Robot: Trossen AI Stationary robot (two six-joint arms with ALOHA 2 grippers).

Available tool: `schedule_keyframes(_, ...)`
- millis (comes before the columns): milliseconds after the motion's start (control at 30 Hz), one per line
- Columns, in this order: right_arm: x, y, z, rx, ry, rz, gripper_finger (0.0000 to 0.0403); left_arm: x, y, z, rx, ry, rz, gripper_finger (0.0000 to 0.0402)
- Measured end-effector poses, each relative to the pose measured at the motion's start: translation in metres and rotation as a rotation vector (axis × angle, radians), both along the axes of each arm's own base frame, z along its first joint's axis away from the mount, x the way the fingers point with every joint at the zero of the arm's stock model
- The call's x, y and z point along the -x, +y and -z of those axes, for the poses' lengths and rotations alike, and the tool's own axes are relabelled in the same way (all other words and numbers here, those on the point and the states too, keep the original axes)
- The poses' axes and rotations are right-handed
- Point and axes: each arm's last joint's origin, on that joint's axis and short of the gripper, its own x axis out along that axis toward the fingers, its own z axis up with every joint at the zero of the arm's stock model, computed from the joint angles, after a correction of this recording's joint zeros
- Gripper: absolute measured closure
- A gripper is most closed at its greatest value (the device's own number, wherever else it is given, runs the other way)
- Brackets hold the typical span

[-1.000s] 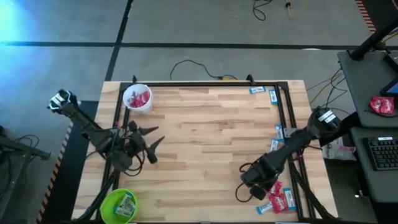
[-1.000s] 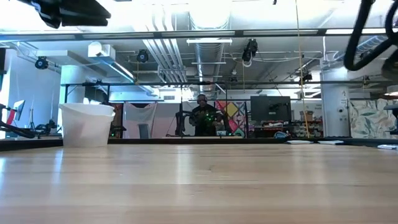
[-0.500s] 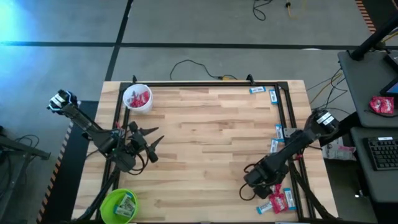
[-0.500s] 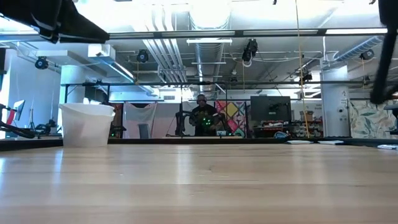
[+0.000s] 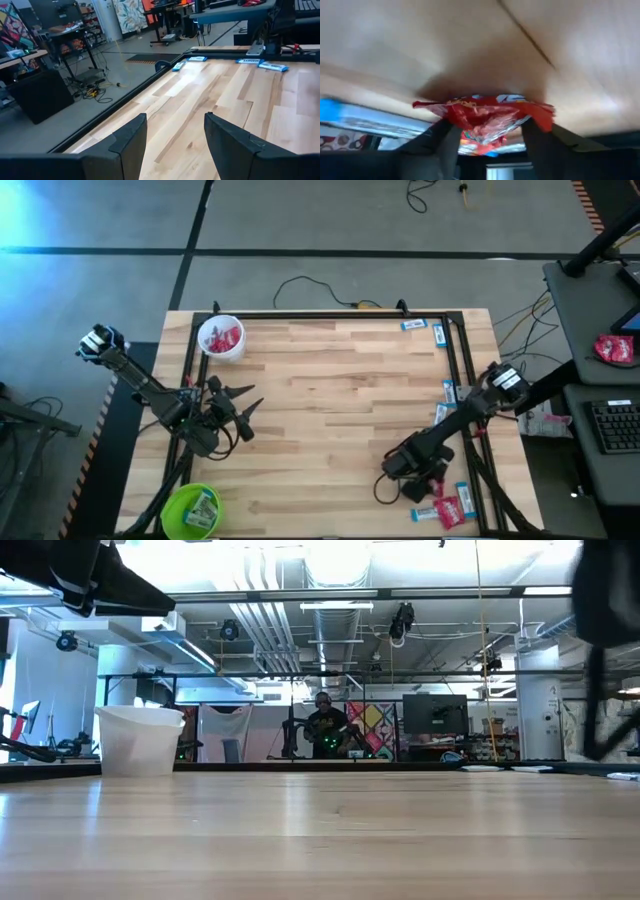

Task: Sort candy by brand, put in halloween buckets
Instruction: Put the top red candy into the white bucket

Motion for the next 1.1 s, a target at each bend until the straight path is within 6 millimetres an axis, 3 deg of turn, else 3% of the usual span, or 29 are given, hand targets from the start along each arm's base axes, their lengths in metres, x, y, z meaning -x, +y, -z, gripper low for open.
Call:
schedule_keyframes(300,-0.045,-0.012,-0.027,0.027,-0.252,0.031,0.0338,0.0,0.0,0.0,-0.028,0.031,0.016,0.0219)
schedule_keyframes(467,-0.085,-0.023,-0.059,0.044,-0.509,-0.029,0.0361,-0.001,-0.001,-0.003,-0.061,0.063,0.041,0.0219)
schedule_keyframes(567,-0.113,-0.038,-0.081,0.14,-0.731,-0.115,0.0363,-0.001,-0.001,-0.004,-0.066,0.064,0.039,0.0219)
schedule_keyframes(867,-0.205,-0.109,-0.162,0.779,-1.513,-0.419,0.0356,-0.001,-0.002,-0.003,-0.044,0.066,0.05,0.0219)
schedule_keyframes(967,-0.235,-0.146,-0.173,0.917,-1.653,-0.374,0.0359,0.002,-0.006,-0.009,0.001,0.094,0.146,0.0219)
schedule_keyframes(1100,-0.272,-0.199,-0.167,1.015,-1.656,-0.304,0.0363,0.016,-0.012,-0.022,-0.001,0.063,0.184,0.0219)
